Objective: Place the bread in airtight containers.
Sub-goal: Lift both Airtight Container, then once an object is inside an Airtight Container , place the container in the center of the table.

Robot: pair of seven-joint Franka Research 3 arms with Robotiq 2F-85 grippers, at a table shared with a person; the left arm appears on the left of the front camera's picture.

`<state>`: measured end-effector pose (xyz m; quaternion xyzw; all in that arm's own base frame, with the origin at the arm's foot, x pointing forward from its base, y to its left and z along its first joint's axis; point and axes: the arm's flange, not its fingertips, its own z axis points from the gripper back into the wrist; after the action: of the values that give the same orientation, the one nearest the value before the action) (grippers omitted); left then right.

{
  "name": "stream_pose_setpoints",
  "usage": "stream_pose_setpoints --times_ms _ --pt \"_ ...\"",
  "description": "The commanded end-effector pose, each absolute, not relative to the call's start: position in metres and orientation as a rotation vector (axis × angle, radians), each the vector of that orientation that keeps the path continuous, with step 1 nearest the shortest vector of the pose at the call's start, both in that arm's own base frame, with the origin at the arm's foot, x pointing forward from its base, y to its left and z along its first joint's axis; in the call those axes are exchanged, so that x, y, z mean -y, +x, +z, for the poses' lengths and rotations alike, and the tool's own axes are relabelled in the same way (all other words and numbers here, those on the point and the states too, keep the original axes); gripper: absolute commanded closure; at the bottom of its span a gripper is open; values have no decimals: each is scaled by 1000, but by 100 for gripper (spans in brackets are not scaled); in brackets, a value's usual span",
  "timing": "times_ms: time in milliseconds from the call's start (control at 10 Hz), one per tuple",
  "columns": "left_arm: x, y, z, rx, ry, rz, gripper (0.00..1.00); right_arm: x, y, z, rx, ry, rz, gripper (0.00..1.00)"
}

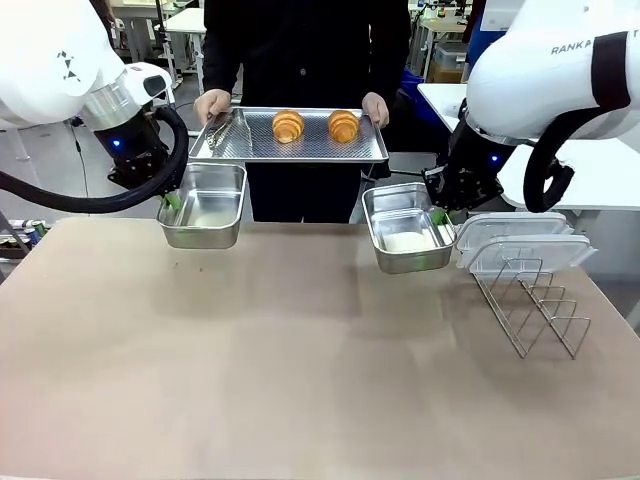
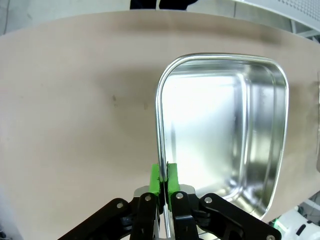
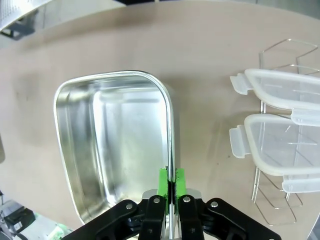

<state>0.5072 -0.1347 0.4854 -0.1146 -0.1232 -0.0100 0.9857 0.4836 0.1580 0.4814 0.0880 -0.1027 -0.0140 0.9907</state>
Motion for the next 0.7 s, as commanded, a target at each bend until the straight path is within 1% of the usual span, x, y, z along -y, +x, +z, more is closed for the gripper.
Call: stream_pose_setpoints --times_ms 0,100,600 --pt "128 510 482 244 -265 -43 100 -148 481 484 246 244 -8 100" --pt "135 507 485 248 -230 -20 100 -158 484 481 206 176 -28 100" --pt "135 507 485 248 -230 -20 100 -158 484 481 206 176 -28 100"
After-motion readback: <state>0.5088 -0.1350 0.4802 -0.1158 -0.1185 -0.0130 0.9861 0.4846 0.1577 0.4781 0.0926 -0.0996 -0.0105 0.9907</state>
